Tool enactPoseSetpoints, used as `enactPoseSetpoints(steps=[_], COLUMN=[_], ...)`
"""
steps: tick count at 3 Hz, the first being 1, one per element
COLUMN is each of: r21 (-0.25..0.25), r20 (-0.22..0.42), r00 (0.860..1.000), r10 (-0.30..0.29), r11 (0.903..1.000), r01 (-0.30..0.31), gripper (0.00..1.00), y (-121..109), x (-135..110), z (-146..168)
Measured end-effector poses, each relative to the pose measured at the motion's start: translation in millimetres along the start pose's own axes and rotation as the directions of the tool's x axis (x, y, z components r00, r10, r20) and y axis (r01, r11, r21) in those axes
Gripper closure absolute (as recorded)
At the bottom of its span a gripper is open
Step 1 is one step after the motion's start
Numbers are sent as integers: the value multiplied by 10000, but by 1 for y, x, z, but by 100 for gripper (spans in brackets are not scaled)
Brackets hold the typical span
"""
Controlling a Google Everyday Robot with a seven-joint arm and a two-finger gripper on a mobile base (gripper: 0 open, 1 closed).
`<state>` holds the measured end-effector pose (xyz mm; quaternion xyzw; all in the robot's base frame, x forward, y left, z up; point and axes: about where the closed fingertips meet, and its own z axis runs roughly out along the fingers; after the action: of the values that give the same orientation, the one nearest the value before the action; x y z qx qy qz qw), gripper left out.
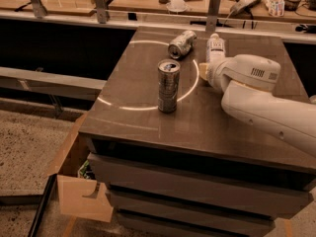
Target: Move blue plastic bottle near 7up can
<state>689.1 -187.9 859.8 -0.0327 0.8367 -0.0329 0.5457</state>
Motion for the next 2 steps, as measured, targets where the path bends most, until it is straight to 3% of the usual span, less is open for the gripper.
enactPoseSetpoints(steps=[1, 2], r21=[-650, -1141], r20=[247, 57], r00=[9991, 9989], r10=[-344, -476], r11=[9972, 9923], r01=[360, 479], gripper=[100, 100], y=[9, 17], x=[-11, -7], z=[16, 30])
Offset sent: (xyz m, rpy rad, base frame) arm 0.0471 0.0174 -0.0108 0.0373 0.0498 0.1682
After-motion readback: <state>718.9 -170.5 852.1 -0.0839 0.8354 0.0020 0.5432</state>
